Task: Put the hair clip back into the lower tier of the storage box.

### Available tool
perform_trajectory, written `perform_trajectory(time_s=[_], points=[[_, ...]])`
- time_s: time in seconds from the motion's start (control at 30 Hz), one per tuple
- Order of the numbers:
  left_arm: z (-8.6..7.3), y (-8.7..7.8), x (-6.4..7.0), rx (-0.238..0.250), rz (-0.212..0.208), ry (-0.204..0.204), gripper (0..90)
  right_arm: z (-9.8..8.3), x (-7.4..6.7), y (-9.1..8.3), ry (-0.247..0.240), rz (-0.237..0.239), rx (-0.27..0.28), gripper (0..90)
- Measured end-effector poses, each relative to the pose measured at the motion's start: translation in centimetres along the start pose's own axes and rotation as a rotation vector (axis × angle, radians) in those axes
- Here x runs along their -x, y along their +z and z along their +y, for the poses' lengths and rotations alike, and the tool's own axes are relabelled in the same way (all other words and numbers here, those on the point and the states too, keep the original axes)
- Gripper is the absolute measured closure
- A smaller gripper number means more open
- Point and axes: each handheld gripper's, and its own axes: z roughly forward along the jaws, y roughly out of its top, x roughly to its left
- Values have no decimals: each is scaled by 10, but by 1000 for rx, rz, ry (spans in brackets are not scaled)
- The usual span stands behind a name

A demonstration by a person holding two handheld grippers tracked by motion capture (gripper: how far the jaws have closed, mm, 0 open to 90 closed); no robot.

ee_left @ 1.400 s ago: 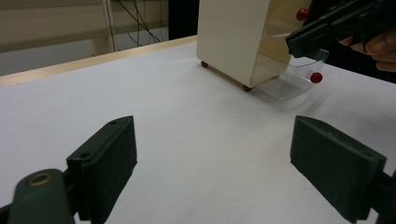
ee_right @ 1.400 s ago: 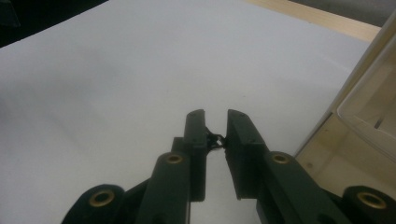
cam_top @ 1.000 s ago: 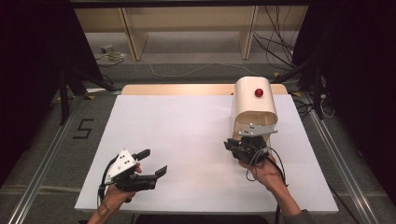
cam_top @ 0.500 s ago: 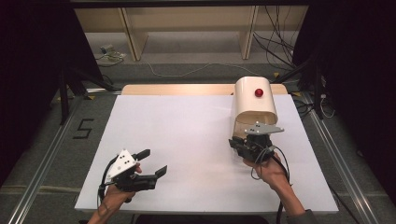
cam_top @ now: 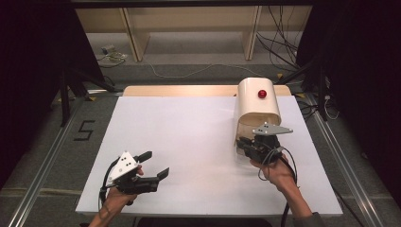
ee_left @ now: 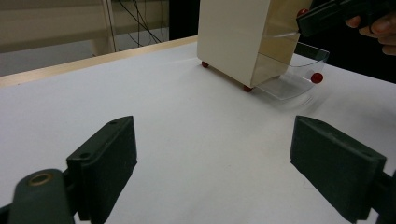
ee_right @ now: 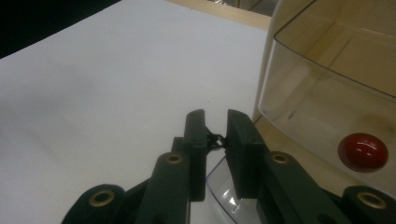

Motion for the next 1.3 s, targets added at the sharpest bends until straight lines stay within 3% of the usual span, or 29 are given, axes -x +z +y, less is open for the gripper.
perform_trajectory(time_s=[1.3], points=[[0,-1,0,1,2,-1,143,-13,27,-9,45,-58,-34,788]])
